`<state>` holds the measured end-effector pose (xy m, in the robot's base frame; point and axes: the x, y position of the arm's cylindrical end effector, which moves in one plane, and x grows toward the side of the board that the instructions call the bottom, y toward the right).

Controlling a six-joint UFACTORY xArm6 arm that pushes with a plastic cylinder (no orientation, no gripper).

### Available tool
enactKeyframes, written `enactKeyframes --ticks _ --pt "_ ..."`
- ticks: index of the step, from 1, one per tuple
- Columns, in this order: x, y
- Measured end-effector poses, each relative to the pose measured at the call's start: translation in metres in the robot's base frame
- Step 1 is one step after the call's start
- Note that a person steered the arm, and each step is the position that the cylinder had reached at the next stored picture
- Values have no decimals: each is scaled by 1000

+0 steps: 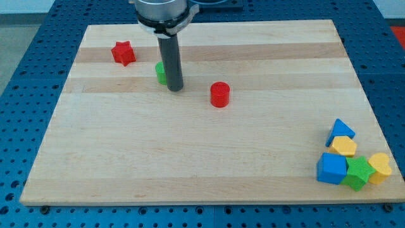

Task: Push the red circle towards yellow hexagon

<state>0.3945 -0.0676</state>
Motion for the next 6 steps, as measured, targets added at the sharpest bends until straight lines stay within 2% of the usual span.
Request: enactKeyframes --ticks 2,6 --pt "21 27" --pt "20 106"
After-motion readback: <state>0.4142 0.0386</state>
